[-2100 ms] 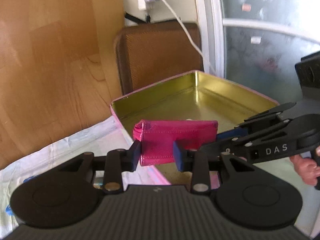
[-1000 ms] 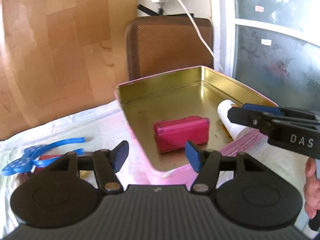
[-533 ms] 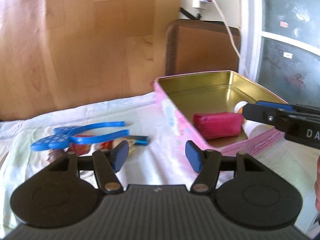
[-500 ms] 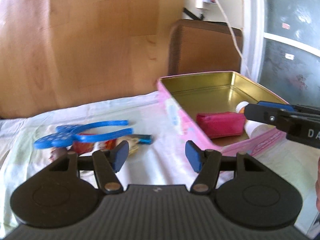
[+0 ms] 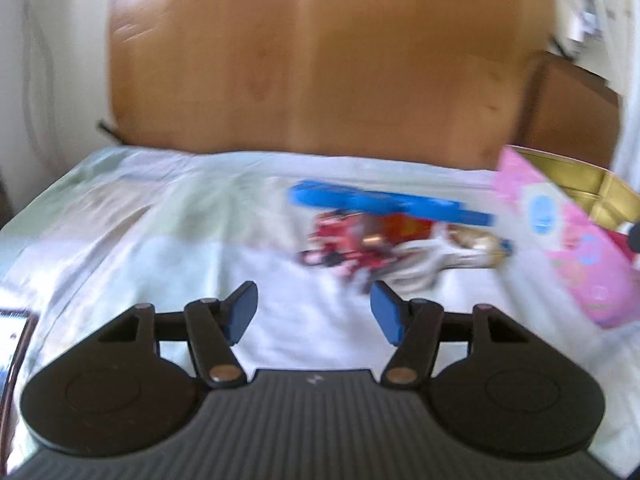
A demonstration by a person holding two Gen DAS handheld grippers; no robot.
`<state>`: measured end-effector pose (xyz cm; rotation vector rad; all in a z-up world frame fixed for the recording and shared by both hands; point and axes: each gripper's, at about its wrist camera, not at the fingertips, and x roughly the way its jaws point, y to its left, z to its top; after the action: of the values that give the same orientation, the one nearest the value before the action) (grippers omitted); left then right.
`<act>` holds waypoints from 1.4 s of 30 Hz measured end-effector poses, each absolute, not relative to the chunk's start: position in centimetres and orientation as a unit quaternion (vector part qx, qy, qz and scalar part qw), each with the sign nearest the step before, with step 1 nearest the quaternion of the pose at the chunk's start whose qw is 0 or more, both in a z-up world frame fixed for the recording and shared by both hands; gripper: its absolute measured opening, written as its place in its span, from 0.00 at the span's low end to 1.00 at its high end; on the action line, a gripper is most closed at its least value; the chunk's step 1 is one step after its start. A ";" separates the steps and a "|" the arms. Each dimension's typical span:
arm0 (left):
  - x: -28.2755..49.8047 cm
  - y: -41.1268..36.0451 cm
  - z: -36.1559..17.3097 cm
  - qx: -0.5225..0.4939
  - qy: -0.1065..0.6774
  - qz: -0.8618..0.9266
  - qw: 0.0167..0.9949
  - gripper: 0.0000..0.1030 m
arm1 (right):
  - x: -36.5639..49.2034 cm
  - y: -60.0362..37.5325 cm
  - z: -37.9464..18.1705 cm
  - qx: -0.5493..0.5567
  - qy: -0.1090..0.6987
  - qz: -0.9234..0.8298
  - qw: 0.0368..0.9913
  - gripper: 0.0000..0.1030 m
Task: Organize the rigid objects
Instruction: 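Grasp the blue polka-dot headband band with the right gripper, then lift the headband and carry it toward the pink tin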
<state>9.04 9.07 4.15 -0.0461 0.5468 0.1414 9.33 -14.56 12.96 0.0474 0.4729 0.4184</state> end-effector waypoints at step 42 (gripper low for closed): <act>8.6 12.9 2.4 -0.110 0.215 0.059 0.969 0.69 | 7.0 -1.8 9.9 -0.087 0.259 0.359 0.892 0.29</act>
<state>8.60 12.89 2.39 -0.2219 0.4346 0.1187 7.04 -1.81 9.90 -0.1801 0.5381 0.7453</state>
